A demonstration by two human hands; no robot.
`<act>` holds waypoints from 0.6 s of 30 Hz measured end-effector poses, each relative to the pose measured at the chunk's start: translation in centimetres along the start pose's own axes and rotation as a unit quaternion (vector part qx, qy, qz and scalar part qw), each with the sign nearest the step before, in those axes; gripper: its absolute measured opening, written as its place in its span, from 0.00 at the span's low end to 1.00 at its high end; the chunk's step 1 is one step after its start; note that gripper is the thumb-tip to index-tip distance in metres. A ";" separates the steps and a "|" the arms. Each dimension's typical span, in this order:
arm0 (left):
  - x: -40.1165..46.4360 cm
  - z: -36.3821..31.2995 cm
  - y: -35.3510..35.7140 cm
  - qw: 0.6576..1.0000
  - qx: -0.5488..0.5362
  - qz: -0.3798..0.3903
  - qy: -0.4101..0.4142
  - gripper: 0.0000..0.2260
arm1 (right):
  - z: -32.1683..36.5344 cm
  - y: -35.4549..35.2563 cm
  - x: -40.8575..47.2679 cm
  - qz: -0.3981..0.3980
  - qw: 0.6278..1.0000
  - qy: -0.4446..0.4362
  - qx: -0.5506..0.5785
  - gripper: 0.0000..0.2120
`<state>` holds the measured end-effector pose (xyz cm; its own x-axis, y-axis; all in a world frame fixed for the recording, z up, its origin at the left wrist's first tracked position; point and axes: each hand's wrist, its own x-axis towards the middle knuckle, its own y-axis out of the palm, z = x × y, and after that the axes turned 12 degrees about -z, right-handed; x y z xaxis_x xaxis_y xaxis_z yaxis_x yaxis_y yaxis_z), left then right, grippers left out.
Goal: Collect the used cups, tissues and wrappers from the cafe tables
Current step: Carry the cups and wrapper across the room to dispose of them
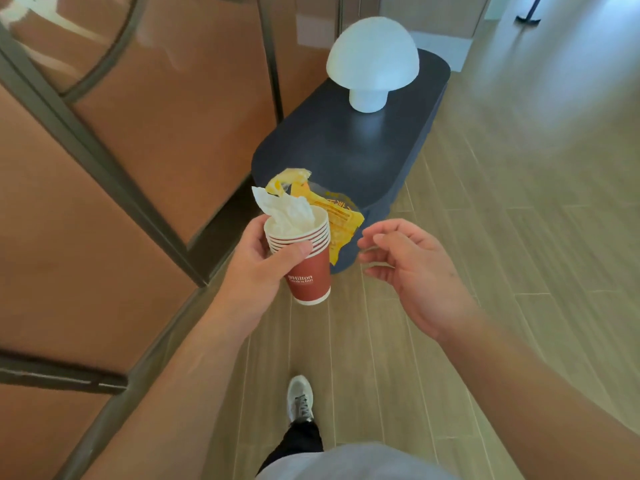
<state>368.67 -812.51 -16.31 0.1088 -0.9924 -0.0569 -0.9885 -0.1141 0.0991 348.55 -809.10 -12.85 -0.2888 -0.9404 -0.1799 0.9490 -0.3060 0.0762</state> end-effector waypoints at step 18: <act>27.8 0.6 0.0 0.998 0.012 0.070 -0.001 0.28 | 0.8 10.3 21.7 -0.082 0.996 0.035 0.001 0.08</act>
<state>371.62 -840.05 -18.49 -0.0299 -0.9985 -0.0465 -0.9962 0.0259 0.0827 351.97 -832.74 -15.19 -0.4299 -0.8651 -0.2585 0.8896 -0.4548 0.0427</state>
